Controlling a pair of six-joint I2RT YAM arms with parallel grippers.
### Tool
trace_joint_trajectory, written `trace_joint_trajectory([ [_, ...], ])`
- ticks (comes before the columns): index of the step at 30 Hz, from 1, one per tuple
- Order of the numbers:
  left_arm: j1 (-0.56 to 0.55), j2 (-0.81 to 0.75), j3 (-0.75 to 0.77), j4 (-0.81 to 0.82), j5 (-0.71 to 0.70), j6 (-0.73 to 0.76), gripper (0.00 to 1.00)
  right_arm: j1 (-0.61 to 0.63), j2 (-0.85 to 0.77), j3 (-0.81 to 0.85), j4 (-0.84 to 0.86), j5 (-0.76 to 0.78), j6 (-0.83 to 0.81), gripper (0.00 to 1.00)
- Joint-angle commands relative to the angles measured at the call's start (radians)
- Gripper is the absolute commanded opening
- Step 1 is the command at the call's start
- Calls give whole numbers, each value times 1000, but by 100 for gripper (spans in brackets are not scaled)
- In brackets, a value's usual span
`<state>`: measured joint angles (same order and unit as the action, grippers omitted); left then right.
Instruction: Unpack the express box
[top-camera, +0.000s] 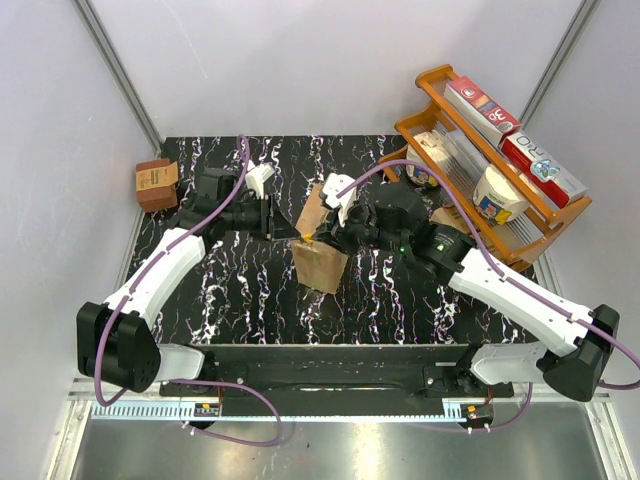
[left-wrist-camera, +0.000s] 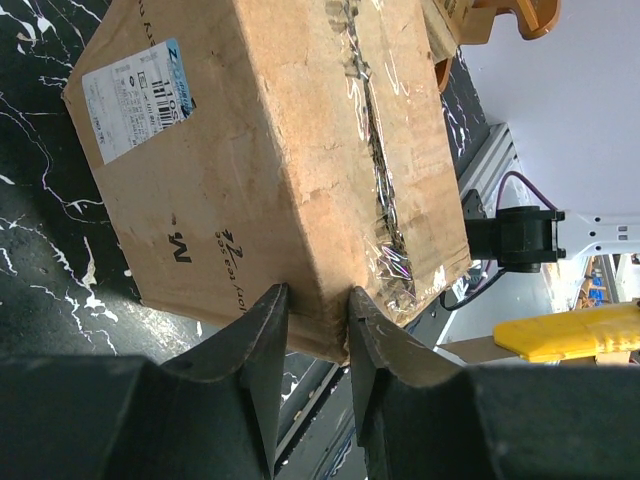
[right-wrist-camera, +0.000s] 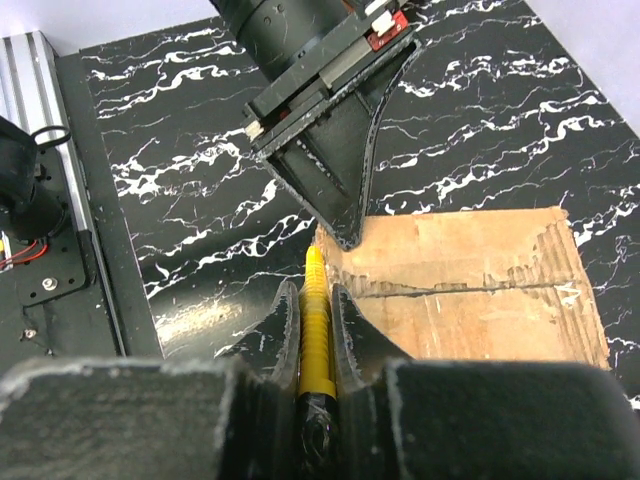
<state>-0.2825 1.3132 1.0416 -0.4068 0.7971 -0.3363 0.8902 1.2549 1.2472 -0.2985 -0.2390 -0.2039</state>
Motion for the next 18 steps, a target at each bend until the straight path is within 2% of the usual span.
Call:
trace_joint_trajectory([
  [1, -10, 23, 21, -36, -59, 43, 0, 3, 17, 8, 98, 6, 8, 0],
  [9, -14, 20, 14, -38, -81, 33, 0, 3, 37, -23, 94, 13, 9, 0],
  [18, -14, 14, -5, -36, -99, 29, 0, 1, 25, -69, 79, 89, -9, 0],
])
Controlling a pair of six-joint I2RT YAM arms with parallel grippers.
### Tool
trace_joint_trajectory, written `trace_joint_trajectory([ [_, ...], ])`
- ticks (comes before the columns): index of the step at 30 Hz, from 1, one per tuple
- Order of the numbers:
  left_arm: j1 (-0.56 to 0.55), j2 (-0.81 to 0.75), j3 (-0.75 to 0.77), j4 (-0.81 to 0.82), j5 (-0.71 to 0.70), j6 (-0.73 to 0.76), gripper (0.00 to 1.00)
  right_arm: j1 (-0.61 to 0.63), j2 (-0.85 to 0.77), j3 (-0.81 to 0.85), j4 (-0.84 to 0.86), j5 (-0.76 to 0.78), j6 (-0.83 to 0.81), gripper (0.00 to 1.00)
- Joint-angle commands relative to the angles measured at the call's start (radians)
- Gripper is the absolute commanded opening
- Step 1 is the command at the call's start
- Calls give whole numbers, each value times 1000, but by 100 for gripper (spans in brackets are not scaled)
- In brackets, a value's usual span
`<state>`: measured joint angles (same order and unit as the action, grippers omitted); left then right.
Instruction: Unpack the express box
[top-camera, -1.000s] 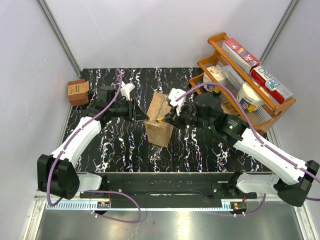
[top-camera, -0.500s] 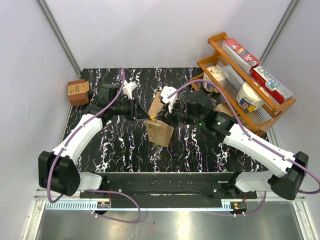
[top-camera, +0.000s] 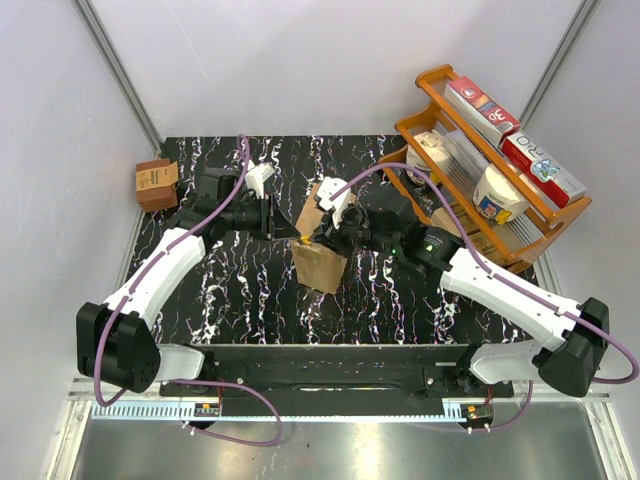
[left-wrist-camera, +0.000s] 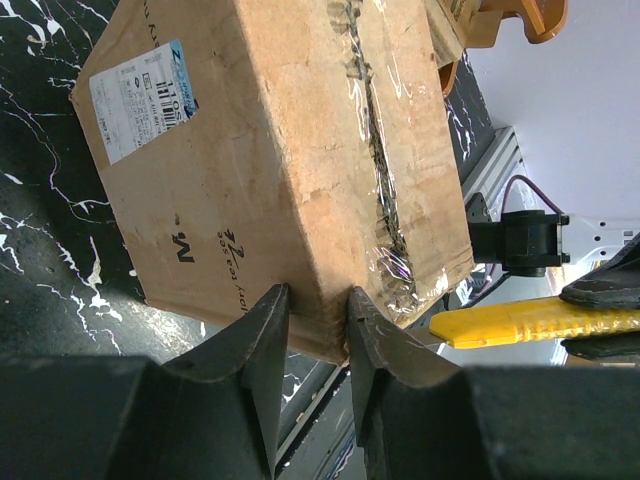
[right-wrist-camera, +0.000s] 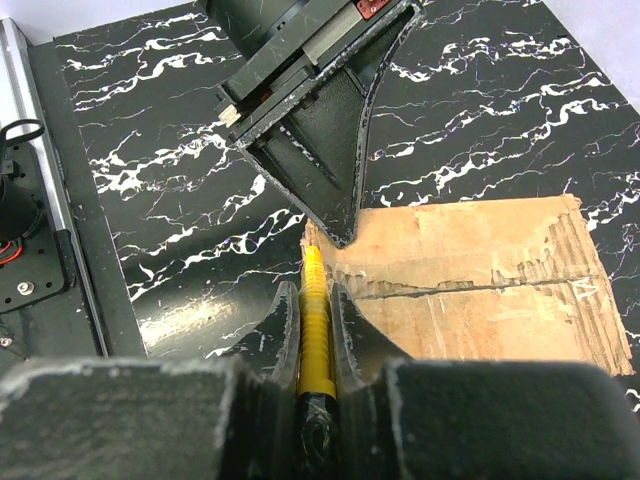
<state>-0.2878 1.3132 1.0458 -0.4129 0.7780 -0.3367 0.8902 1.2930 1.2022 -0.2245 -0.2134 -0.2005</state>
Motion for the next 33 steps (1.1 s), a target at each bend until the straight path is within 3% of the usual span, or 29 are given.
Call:
trace_joint_trajectory([
  [1, -8, 11, -10, -30, -83, 30, 0, 1, -21, -26, -4, 68, -19, 0],
  [15, -8, 6, -21, -30, -171, 41, 0, 1, -116, -82, -171, 118, -62, 0],
  [33, -8, 23, -4, -29, -154, 51, 0, 0, -156, -47, -377, 183, -128, 0],
])
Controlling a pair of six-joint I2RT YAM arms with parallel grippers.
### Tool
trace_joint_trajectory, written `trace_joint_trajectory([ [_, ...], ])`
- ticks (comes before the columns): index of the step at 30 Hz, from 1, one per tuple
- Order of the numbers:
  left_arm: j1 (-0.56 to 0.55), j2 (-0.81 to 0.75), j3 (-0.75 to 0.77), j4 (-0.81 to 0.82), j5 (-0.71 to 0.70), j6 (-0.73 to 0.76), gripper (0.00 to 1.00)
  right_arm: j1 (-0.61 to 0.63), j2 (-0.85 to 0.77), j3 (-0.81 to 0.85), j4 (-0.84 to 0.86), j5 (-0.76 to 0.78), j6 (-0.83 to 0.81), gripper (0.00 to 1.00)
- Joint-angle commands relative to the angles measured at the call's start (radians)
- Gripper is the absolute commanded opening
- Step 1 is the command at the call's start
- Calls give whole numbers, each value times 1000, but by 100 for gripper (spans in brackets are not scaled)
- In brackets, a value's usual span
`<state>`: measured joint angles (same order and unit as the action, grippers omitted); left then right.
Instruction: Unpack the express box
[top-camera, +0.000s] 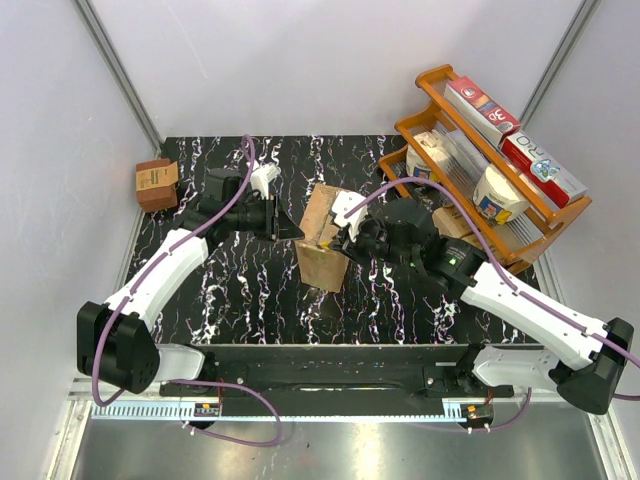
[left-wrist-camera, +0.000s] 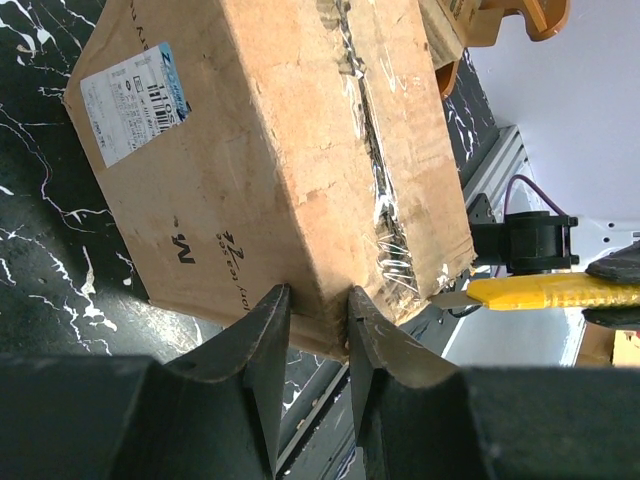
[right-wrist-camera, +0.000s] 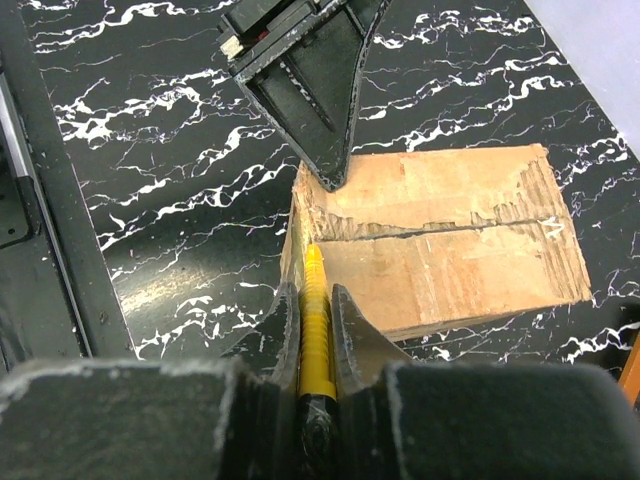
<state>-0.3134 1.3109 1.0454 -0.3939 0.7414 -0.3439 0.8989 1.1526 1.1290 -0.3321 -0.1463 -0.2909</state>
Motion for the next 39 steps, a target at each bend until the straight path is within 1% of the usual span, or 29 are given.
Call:
trace_joint_trajectory([
  [1, 17, 24, -2, -49, -119, 57, 0, -8, -8, 34, -286, 119, -36, 0],
  [6, 17, 25, 1, -49, -126, 54, 0, -8, 6, 71, -353, 122, -16, 0],
  [13, 17, 28, 2, -48, -120, 57, 0, -8, -16, 95, -364, 142, -8, 0],
  [16, 17, 33, 10, -49, -108, 57, 0, -8, -16, 155, -352, 142, 2, 0],
  [19, 17, 33, 19, -49, -85, 57, 0, -8, -39, 222, -285, 120, 25, 0],
  [20, 17, 33, 21, -51, -79, 57, 0, -8, -51, 225, -221, 111, 30, 0],
  [23, 17, 31, 28, -51, -66, 57, 0, -8, -76, 233, -125, 74, 39, 0],
  [27, 17, 24, 30, -48, -56, 59, 0, -8, 4, 253, -111, -2, 55, 0],
  [32, 17, 17, 33, -49, -40, 60, 0, -8, 65, 215, -36, -39, 79, 0],
  [36, 17, 16, 28, -48, -34, 60, 0, -8, 125, 213, -16, -82, 99, 0],
  [39, 16, 16, 24, -49, -33, 60, 0, -8, 140, 199, -2, -85, 107, 0],
])
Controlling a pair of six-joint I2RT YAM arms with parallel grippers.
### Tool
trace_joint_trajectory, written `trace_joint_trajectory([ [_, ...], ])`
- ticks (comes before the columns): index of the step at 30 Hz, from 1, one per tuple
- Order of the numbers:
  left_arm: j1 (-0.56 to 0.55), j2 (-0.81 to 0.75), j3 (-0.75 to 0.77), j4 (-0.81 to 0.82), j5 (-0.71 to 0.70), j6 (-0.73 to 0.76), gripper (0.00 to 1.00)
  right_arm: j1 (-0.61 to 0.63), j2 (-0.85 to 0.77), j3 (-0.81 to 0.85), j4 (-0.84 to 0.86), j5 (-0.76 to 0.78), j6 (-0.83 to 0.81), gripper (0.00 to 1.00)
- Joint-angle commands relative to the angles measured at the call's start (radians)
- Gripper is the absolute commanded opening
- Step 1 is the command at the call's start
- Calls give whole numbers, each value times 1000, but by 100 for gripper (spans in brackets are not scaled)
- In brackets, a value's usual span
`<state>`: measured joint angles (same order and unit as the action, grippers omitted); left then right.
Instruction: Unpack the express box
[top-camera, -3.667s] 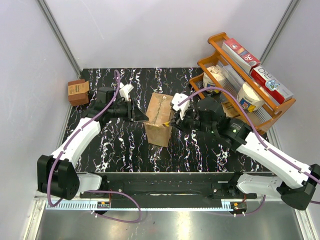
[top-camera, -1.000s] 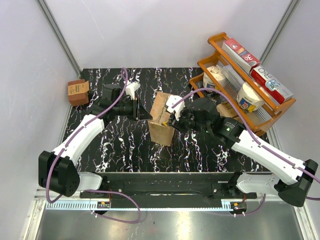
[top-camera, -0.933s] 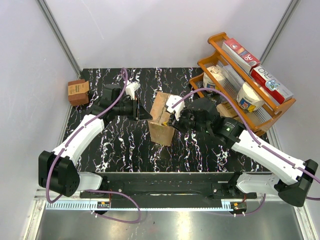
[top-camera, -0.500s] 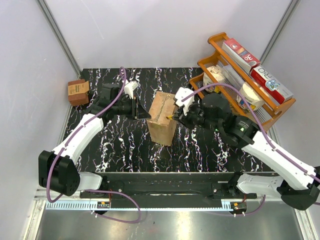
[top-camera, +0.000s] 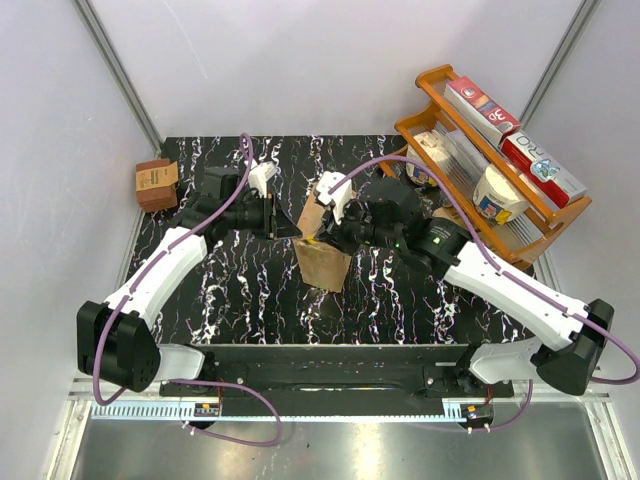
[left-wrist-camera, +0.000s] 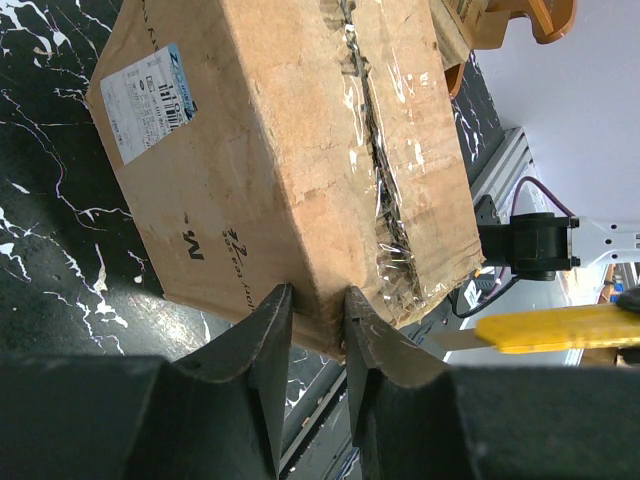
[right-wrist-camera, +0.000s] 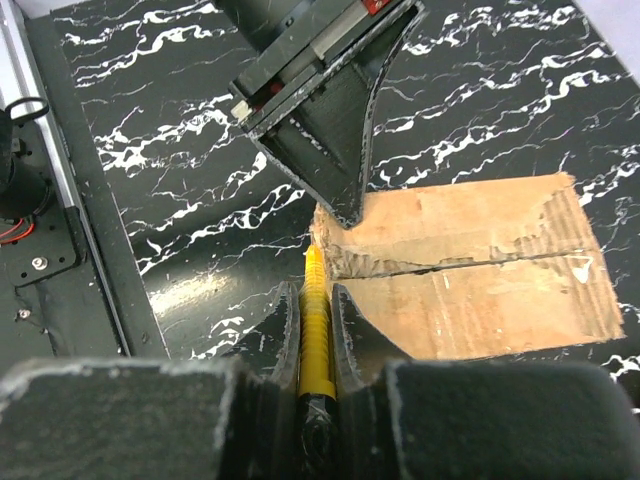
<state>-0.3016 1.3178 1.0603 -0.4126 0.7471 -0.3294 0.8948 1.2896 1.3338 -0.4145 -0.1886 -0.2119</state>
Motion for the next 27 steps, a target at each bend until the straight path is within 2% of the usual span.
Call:
trace_joint_trajectory([
  [1, 4, 9, 9, -31, -37, 46, 0, -4, 5, -13, 83, -45, 29, 0],
  [9, 4, 1, 0, -31, -35, 44, 0, -5, 8, -42, 109, 8, 23, 0],
  [27, 4, -11, -16, -31, -45, 43, 0, -4, 8, -44, 152, 21, 19, 0],
])
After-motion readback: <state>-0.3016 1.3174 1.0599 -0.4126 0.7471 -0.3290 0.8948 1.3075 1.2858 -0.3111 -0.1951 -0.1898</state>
